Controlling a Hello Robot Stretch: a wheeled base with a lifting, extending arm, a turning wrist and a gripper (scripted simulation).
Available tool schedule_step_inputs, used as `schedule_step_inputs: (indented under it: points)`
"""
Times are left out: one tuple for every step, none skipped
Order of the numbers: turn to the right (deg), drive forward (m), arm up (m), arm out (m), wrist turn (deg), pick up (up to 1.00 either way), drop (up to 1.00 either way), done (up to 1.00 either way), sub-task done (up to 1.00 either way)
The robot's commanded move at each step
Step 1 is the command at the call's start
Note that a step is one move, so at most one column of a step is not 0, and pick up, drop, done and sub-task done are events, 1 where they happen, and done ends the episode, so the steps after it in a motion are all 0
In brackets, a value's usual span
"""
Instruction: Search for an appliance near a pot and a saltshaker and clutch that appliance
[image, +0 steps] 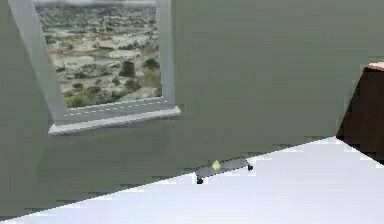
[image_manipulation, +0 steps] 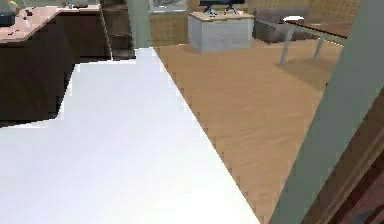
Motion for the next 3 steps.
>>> schedule_step_inputs:
  points:
    - [45.0, 0.00, 0.00, 0.00, 0.0, 0.00, 0.00, 0.00, 0.00]
    - [21.0, 0.00, 0.00, 0.00, 0.0, 0.00, 0.00, 0.00, 0.00]
    - [0.0, 1.00, 0.00, 0.00, 0.0, 0.00, 0.00, 0.00, 0.00]
